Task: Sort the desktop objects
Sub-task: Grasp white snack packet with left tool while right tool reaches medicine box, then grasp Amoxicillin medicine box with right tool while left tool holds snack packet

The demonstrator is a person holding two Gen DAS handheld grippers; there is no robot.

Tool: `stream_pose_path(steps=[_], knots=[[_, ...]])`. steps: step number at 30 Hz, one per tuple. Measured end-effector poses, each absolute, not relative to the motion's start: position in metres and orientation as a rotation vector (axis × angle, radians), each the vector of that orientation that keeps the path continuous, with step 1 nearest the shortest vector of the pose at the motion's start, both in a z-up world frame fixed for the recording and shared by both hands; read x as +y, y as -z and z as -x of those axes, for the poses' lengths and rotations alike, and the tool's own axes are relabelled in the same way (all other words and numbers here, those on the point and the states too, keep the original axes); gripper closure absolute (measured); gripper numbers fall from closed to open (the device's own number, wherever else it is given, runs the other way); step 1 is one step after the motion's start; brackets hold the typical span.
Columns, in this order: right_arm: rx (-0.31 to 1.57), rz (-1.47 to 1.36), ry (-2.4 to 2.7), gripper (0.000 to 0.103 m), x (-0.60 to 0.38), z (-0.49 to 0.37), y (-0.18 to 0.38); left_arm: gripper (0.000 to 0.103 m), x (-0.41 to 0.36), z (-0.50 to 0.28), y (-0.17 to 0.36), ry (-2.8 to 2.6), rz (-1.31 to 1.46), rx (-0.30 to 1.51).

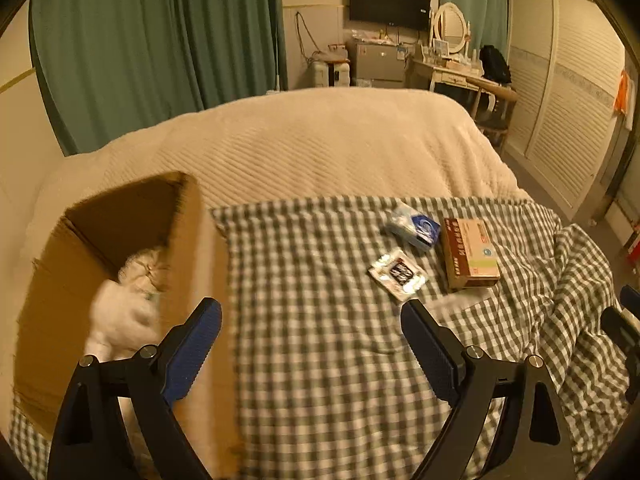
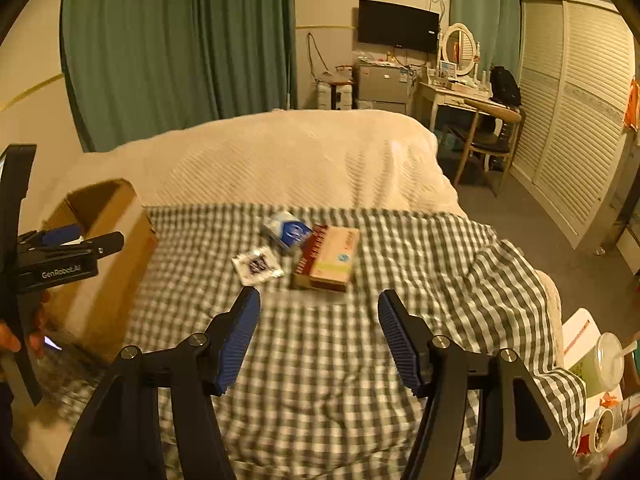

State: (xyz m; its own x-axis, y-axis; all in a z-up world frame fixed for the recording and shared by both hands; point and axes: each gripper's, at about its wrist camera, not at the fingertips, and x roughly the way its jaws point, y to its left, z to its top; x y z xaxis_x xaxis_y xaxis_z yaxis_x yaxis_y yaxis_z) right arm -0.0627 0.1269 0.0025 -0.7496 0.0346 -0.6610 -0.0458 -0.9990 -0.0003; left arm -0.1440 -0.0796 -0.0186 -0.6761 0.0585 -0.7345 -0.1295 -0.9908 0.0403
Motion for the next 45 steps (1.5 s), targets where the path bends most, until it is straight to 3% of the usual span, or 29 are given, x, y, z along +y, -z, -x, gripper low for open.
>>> stream_pose_path(steps=[3,14,22,24,25,26,28,30,32,37,45], knots=[[0.045,1.079,-2.886,0.034,0.138,0.066,0.013,0.009,-0.059,0.152,0.038,-2.772,1.251,0.121],[0.303,1.101,-2.807,0.028,0.192,0.120,0.081,0.009,-0.017,0.208,0.123,-2.749,1.431,-0.073],[0.158,1.036,-2.846,0.025,0.199,0.174,0.085,0.009,0.009,0.253,0.153,-2.731,1.480,-0.098],[0.162,1.036,-2.848,0.025,0.199,0.183,0.089,0.015,0.012,0.259,0.164,-2.709,1.513,-0.012],[0.171,1.043,-2.851,0.024,0.199,0.186,0.093,0.026,0.010,0.258,0.164,-2.718,1.480,-0.003],[0.174,1.048,-2.852,0.024,0.198,0.187,0.094,0.047,0.007,0.256,0.163,-2.731,1.447,0.006],[0.175,1.065,-2.863,0.018,0.192,0.190,0.100,0.070,0.000,0.253,0.160,-2.711,1.416,0.013],[0.158,1.084,-2.871,0.013,0.183,0.192,0.106,0.077,-0.011,0.252,0.157,-2.677,1.418,-0.047],[0.147,1.106,-2.882,0.011,0.173,0.194,0.113,0.091,-0.029,0.248,0.152,-2.663,1.413,-0.126],[0.121,1.182,-2.869,0.004,0.147,0.211,0.132,0.095,-0.058,0.240,0.147,-2.754,1.390,-0.126],[0.127,1.268,-2.762,0.004,0.131,0.243,0.167,0.097,-0.068,0.248,0.151,-2.748,1.390,-0.177]])
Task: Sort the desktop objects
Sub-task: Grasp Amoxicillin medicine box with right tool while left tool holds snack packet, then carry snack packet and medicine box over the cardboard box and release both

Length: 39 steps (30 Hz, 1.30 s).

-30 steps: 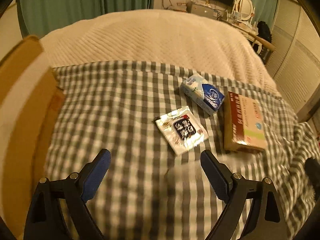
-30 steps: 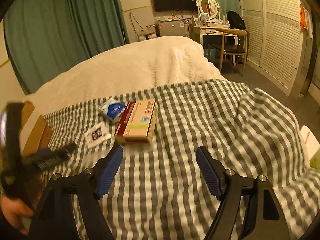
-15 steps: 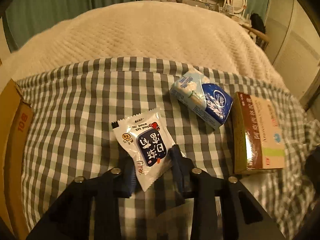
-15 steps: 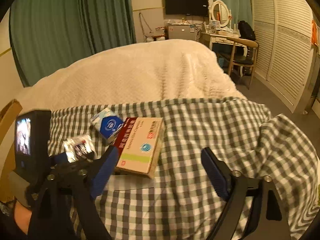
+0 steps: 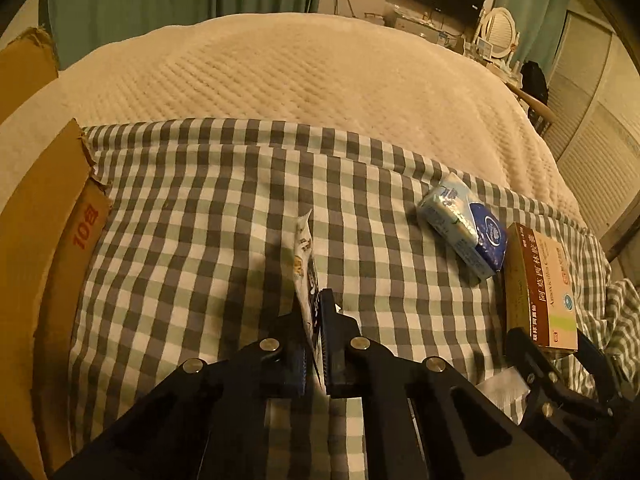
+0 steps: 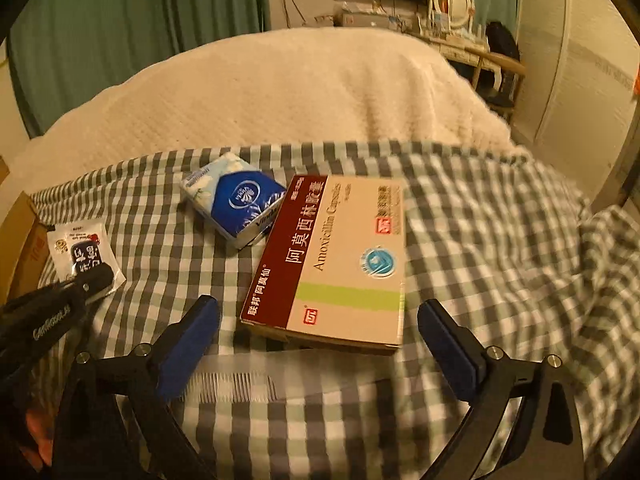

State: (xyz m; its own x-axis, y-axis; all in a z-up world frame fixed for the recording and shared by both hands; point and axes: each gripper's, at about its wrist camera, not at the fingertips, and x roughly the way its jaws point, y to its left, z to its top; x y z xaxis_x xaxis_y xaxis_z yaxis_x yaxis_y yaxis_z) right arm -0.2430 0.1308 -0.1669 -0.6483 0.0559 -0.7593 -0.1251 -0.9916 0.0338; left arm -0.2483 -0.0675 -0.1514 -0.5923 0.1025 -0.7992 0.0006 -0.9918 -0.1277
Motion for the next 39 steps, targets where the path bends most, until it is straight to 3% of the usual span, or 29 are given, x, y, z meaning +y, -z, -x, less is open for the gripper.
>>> stream_pose_path(steps=[2,3,15,30,39], knots=[[0.149,1.248,-2.757,0.010,0.135,0.243,0.170,0.097,-0.068,0.251,0.149,-2.746,1.391,-0.181],[0.153,1.243,-2.759,0.026,0.137,0.242,0.171,0.097,-0.068,0.250,0.149,-2.739,1.392,-0.193],[0.229,1.296,-2.781,0.027,0.143,0.185,0.136,0.097,-0.077,0.205,0.109,-2.627,1.311,-0.154],[-0.037,1.313,-2.798,0.028,0.098,0.070,0.050,0.097,-0.130,0.123,0.020,-2.542,1.161,-0.096],[-0.099,1.166,-3.061,0.028,-0.002,0.054,-0.043,0.097,-0.211,0.151,-0.043,-2.678,1.145,-0.069]])
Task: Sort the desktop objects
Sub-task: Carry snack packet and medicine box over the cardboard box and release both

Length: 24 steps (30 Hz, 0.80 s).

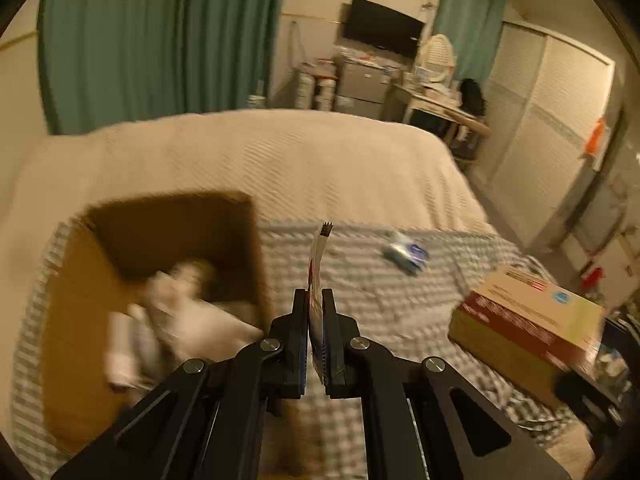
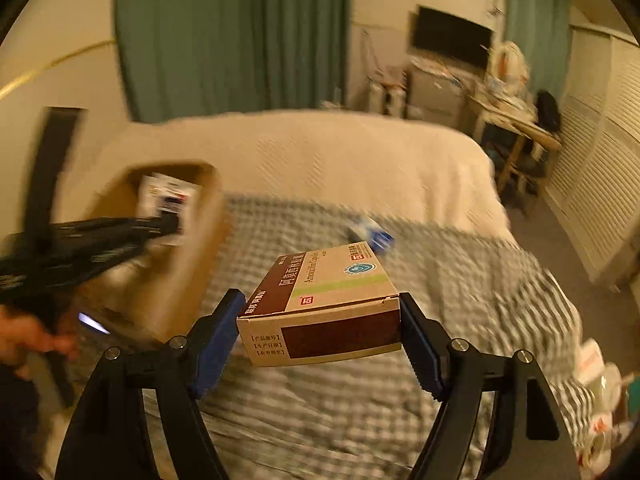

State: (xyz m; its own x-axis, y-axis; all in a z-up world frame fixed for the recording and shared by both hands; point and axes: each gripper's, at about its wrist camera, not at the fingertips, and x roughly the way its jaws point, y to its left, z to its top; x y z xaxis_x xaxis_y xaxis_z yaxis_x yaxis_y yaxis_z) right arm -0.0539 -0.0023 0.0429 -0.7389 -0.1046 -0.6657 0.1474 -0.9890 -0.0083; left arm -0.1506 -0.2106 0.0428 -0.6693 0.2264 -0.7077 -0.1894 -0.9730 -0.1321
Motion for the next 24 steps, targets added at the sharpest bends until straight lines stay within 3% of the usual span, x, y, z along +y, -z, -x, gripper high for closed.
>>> stream_pose_path(steps=[7,13,24], knots=[[-0.024,-0.943,2.621,0.028,-0.094,0.068,-0.068,0.097,-0.286,0.188,-0.046,-2.746,1.234,-0.009],[0.004,-0.969,2.464,0.028,-0.163,0.092,-0.036,0.097,-0.333,0.198,-0.026,-2.713,1.280,0.000],[0.014,-1.019,2.339,0.026,-0.180,0.132,0.016,0.094,-0.346,0.221,0.000,-2.637,1.331,0.069]])
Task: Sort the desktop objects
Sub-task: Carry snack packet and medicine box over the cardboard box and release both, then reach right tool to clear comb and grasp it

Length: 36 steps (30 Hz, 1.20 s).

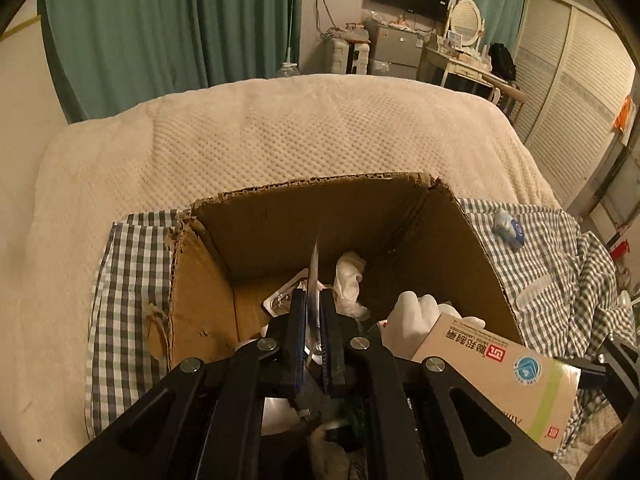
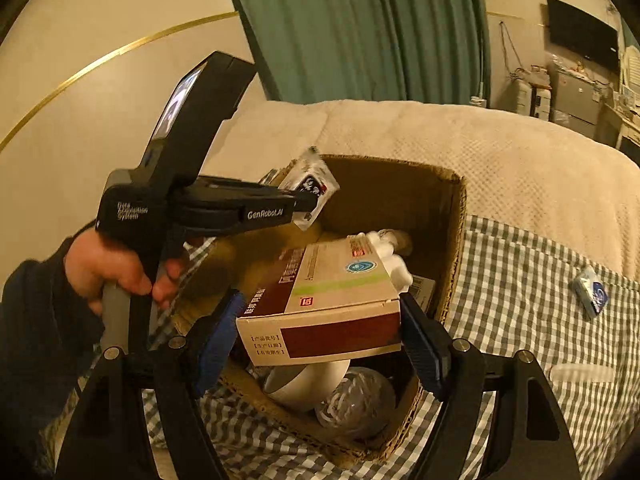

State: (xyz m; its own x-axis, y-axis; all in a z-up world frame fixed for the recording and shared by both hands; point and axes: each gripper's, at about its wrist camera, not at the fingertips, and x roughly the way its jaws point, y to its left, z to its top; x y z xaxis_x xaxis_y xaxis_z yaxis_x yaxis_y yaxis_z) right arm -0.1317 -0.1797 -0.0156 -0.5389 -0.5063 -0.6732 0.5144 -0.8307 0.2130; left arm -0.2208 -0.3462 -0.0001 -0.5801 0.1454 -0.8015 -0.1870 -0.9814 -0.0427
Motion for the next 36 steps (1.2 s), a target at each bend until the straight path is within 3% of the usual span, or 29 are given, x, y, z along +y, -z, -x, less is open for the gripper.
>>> stream_pose_path(steps=[1,2,4,20,23,29,36], knots=[[0.023,-1.024,2.331,0.026,-0.180,0.133,0.018,0.084,-0.348,0.222,0.000,-2.642,1.332,0.074],[0.030,-1.028,2.326,0.026,-0.180,0.134,0.020,0.059,-0.348,0.222,0.000,-2.649,1.337,0.075],[0.042,-1.027,2.320,0.020,-0.179,0.130,0.023,0.024,-0.349,0.218,-0.003,-2.698,1.334,0.075],[-0.037,-0.965,2.569,0.020,-0.069,0.101,-0.022,0.018,-0.332,0.178,-0.052,-2.803,1.299,-0.044],[-0.066,-0.958,2.624,0.020,-0.040,0.090,-0.033,0.010,-0.308,0.162,-0.066,-2.810,1.246,-0.051],[-0.111,-0.946,2.717,0.018,0.013,0.065,-0.043,0.005,-0.238,0.135,-0.076,-2.777,1.169,-0.046],[-0.139,-0.963,2.819,0.017,0.080,0.042,-0.039,0.005,-0.150,0.137,-0.040,-2.716,1.213,-0.069]])
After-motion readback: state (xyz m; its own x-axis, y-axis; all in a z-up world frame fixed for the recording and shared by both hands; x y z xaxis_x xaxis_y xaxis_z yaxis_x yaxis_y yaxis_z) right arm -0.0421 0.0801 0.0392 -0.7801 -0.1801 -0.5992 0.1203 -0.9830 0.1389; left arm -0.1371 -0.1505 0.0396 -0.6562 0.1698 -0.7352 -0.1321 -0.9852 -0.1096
